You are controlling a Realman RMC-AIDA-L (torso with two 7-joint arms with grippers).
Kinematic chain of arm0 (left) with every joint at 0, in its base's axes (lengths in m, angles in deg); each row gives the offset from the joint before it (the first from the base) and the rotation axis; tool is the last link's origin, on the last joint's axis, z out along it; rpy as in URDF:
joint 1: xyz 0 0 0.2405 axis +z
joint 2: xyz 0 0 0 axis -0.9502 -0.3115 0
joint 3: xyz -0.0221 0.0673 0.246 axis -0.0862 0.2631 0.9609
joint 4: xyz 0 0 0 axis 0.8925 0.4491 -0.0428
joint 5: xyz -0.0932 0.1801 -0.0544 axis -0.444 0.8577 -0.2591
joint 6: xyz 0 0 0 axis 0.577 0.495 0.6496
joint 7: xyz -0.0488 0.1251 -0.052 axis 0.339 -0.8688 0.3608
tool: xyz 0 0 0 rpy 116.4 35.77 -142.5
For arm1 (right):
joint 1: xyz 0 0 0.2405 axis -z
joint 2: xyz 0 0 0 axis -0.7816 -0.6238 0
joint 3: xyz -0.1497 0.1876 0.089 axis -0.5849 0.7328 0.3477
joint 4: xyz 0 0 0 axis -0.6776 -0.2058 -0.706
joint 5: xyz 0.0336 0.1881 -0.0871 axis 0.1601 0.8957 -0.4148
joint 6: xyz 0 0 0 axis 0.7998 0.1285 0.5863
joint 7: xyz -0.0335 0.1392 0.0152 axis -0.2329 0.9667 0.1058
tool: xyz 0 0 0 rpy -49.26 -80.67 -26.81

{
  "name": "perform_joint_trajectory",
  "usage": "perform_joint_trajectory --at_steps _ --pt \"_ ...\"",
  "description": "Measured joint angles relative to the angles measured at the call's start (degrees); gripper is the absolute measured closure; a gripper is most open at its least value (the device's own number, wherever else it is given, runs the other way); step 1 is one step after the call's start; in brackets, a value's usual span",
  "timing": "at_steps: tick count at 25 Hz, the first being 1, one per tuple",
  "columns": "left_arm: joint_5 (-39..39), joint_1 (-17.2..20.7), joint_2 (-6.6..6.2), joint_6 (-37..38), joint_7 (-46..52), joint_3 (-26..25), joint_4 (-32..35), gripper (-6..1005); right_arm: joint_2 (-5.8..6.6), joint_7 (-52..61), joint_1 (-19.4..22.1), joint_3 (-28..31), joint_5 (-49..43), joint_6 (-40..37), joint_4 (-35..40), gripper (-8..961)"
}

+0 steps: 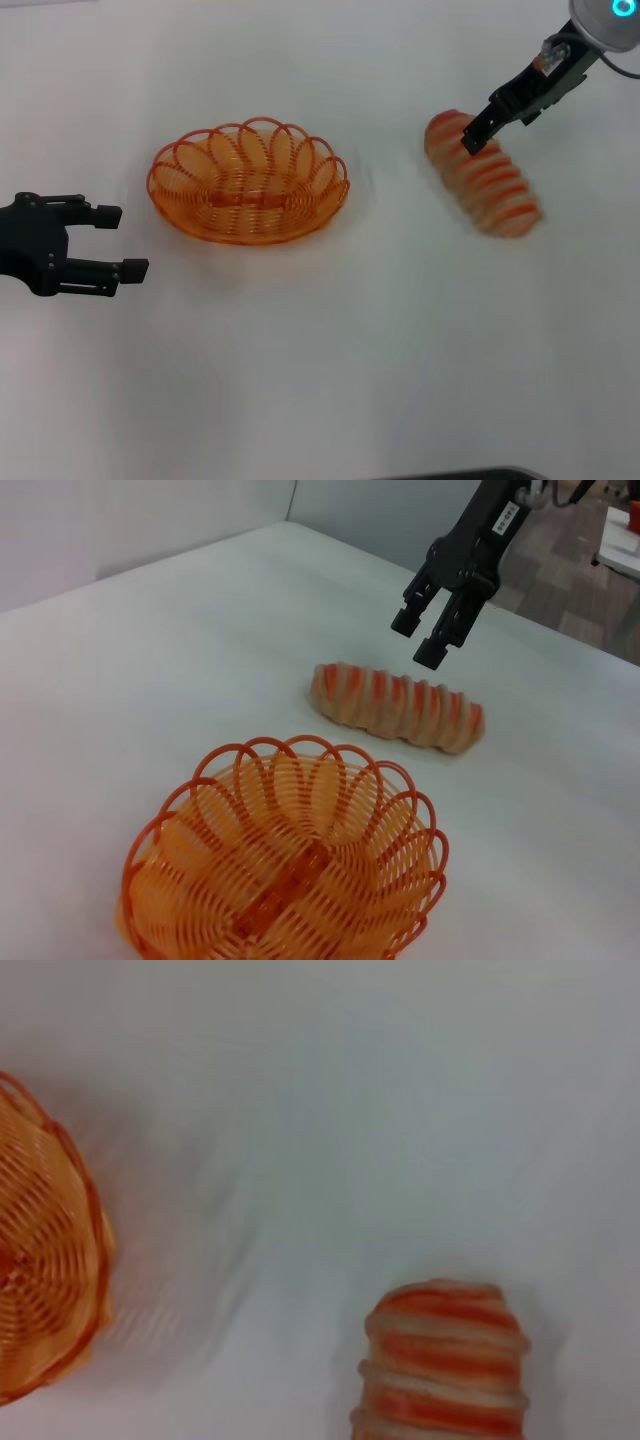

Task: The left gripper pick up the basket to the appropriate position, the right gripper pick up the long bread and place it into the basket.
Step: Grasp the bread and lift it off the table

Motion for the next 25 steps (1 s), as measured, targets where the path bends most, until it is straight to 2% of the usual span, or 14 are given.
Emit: perform_joint_trajectory --at_steps 25 --pt "0.3 0.2 0.07 0.0 -0.3 0.7 0.0 145 -0.71 0.4 0.2 -2.6 0.0 3.8 -6.7 77"
